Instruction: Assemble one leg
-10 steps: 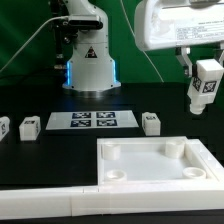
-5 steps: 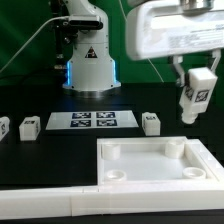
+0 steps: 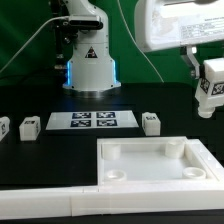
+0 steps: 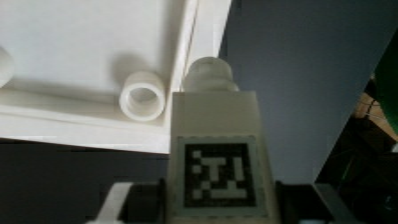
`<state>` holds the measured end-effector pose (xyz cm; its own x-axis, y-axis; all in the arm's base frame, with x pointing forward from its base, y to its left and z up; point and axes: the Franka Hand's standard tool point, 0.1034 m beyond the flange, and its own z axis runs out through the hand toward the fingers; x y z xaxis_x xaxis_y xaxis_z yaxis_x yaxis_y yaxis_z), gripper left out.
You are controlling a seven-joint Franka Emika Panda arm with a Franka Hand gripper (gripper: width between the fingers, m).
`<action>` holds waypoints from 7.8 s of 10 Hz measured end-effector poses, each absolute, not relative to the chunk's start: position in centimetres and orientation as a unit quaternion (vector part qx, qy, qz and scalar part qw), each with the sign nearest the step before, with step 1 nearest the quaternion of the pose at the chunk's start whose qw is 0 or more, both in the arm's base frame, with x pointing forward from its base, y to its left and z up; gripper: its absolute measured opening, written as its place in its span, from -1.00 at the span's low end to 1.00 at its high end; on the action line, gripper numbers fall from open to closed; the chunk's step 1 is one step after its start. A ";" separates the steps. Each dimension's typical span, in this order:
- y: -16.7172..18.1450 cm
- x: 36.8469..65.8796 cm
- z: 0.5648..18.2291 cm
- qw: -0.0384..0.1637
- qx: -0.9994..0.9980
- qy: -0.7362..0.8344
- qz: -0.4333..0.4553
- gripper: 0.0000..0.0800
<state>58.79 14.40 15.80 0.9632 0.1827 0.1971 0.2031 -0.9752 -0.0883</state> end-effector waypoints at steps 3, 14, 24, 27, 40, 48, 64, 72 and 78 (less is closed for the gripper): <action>14.3 59.2 15.8 0.054 -0.988 -0.101 -0.108 -0.27; 12.6 62.3 15.0 0.054 -0.976 -0.105 -0.184 -0.27; 11.2 62.6 10.6 0.049 -0.971 -0.103 -0.210 -0.27; 11.2 62.7 9.7 0.050 -0.971 -0.101 -0.209 -0.27; 11.6 62.1 7.9 0.046 -0.963 -0.102 -0.246 0.20; 11.6 62.1 7.9 0.046 -0.963 -0.103 -0.246 0.62; 12.7 61.6 7.3 0.066 -0.989 -0.113 0.076 0.62; 12.2 62.0 7.2 0.063 -0.989 -0.118 0.068 -0.21; 11.7 62.1 7.0 0.060 -0.995 -0.046 0.065 -0.26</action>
Offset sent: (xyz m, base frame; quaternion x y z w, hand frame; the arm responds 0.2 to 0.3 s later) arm 0.0121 -0.0121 -0.0098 -0.0120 0.1394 -0.0339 0.9896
